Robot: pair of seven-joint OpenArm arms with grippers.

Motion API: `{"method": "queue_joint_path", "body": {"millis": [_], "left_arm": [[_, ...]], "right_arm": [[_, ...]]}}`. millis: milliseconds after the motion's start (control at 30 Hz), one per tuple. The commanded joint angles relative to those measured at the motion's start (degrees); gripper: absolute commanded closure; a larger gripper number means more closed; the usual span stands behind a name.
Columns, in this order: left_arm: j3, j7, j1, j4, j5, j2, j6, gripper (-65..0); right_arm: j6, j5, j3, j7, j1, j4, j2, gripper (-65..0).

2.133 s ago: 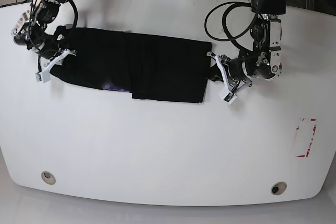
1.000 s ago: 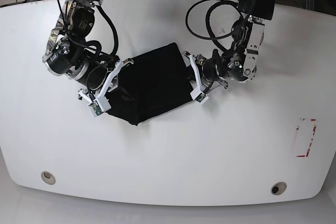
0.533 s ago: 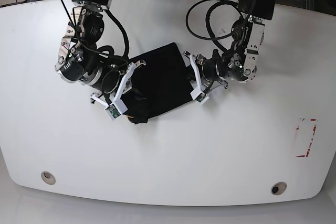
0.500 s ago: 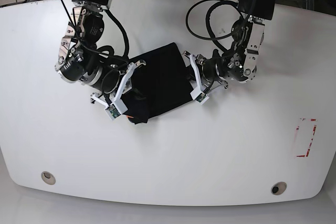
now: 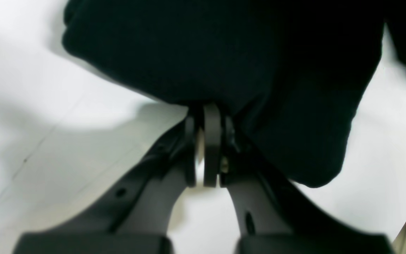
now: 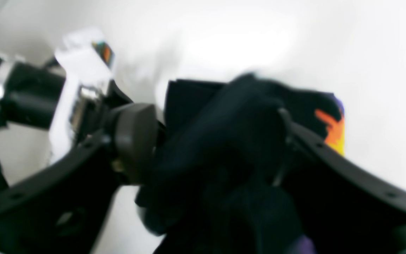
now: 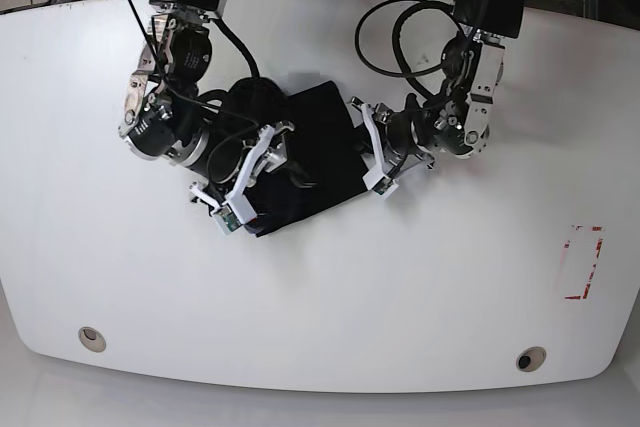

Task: Layout the t-shirt on the table in an organized manner, then fold the t-shirt properly
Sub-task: 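Fold the strip end held by the right gripper toward the left gripper, then hold the folded bundle with the right gripper and lift the left gripper away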

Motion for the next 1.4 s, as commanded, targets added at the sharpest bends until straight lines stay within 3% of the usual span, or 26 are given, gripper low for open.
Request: {"method": "queue_joint_path", "body": {"millis": [0, 333, 700, 867, 1000, 1167, 1367], "left_arm": [[0.02, 2.47, -0.13, 0.29, 1.58, -0.14, 0.23, -1.3], [-3.67, 2.56, -0.13, 3.11, 1.41, 0.03, 0.06, -2.8], [-12.29, 2.73, 1.28, 14.36, 1.23, 0.03, 0.06, -33.5], [-17.04, 2.73, 1.89, 19.19, -1.4, -0.23, -1.53, -37.6], [-24.07, 2.73, 2.24, 22.97, -4.22, -3.31, -4.95, -37.2], [-34.27, 3.0, 2.77, 25.26, -7.29, -7.26, -5.57, -37.2], [-43.06, 6.16, 4.18, 25.26, -12.04, -14.91, -5.57, -37.2]], "right_arm": [[0.1, 1.4, -1.27, 2.19, 2.23, -0.45, -1.28, -48.8], [0.1, 1.4, -2.32, 2.36, 3.38, -1.77, -3.21, -49.8], [0.1, 1.31, -2.24, 2.36, 4.96, -1.77, 1.71, -49.6], [0.1, 1.31, -2.24, 2.36, 4.7, -1.95, 2.5, -49.6], [0.1, 1.31, -2.41, 2.36, 4.87, -2.83, 2.5, -49.6], [0.1, 1.31, -3.2, 2.36, 6.1, -6.34, 2.06, -49.6], [0.1, 0.6, -10.67, 6.23, 7.51, -10.3, 2.5, -49.8]]}}
